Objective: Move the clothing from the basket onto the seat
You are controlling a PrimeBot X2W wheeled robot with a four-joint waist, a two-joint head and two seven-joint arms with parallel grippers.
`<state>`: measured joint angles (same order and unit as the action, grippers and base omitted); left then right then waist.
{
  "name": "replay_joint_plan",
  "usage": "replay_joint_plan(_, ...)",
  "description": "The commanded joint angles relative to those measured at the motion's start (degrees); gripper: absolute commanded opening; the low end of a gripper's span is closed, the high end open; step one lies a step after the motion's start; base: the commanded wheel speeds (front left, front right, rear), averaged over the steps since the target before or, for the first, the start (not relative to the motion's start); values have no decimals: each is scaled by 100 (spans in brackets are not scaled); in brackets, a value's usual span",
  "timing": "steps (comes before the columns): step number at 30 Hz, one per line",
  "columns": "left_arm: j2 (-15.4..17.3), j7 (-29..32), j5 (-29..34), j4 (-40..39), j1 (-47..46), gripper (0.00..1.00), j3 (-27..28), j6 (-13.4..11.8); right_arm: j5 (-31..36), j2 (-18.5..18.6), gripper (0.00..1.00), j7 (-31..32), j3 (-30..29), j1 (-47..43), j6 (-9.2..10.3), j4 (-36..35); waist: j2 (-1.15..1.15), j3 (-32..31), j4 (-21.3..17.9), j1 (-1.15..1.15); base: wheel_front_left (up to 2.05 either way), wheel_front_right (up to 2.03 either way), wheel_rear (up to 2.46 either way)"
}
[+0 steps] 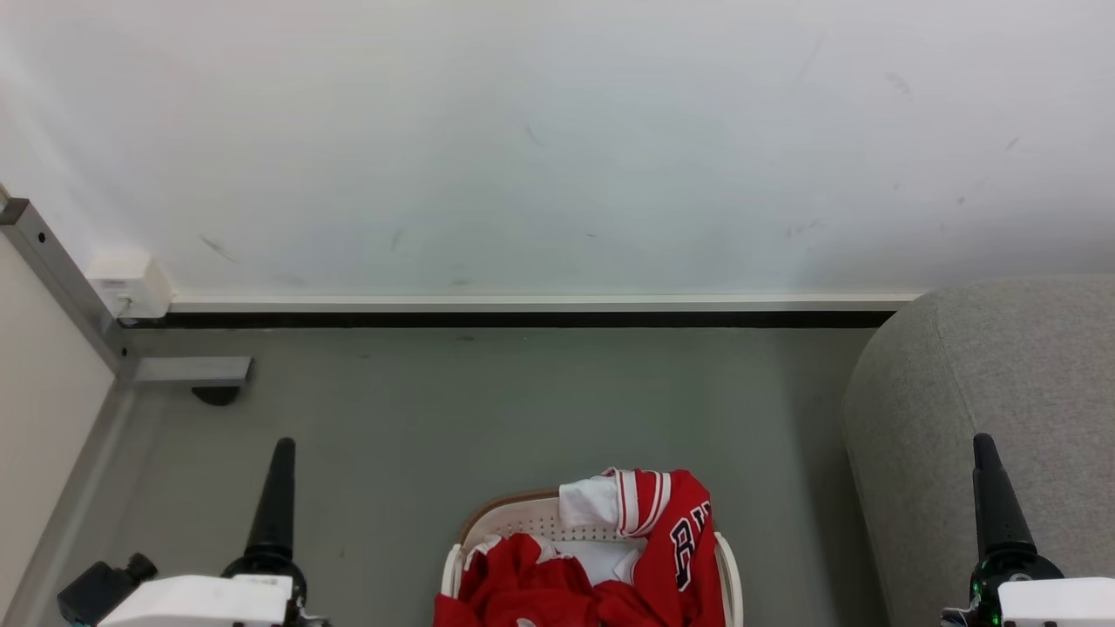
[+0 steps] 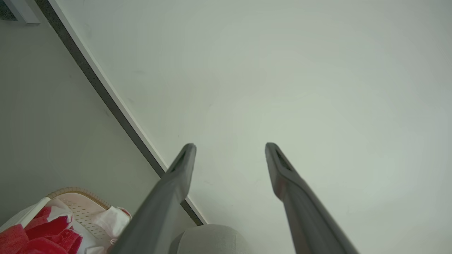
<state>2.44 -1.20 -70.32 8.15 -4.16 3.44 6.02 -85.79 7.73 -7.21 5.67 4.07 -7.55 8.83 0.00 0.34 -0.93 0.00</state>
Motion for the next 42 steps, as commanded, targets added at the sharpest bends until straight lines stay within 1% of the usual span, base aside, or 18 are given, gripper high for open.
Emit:
replay_joint_plan(1, 56, -66, 305, -145, -101, 100, -23, 30, 219, 28, 100, -52, -40, 46, 3, -137, 0, 1, -6, 0, 0, 0, 0)
replay_joint_plan(3, 56, -110, 525, -174, -85, 100, -42, 35, 418, 12, 100, -75, -76, 38, 3, -166, 0, 0, -16, 0, 0, 0, 0)
replay_joint_plan(11, 113, -273, 1612, -249, -46, 100, -135, 53, 1568, -53, 100, -166, -66, 23, 4, -258, 0, -9, -62, 0, 0, 0, 0)
replay_joint_plan(17, 105, -385, 2435, -296, 5, 100, -101, 56, 2793, -101, 100, -230, -39, 11, 5, -201, 0, -21, -106, 0, 0, 0, 0)
replay_joint_plan(20, 113, -441, 2841, -315, 18, 100, -116, 8, 3456, -120, 100, -260, 9, 9, 5, -157, 0, -19, -125, 0, 0, 0, 0)
replay_joint_plan(25, 151, -537, 3382, -251, 40, 100, -195, -56, 4279, -146, 100, -308, 27, -6, 5, -58, 0, -17, -142, 0, 0, 0, 0)
replay_joint_plan(28, 183, -585, 3652, -213, 54, 100, -251, -114, 4641, -163, 100, -339, 4, 1, 6, 6, 0, -21, -150, 0, 0, 0, 0)
replay_joint_plan(31, 191, -613, 3795, -202, 61, 100, -298, -135, 4839, -177, 100, -360, -18, -10, 6, 71, 0, -26, -153, 0, 0, 0, 0)
replay_joint_plan(42, 241, -780, 4413, -134, 101, 100, -421, -130, 5707, -249, 100, -455, -24, -11, 7, 218, 0, -53, -161, 0, 0, 0, 0)
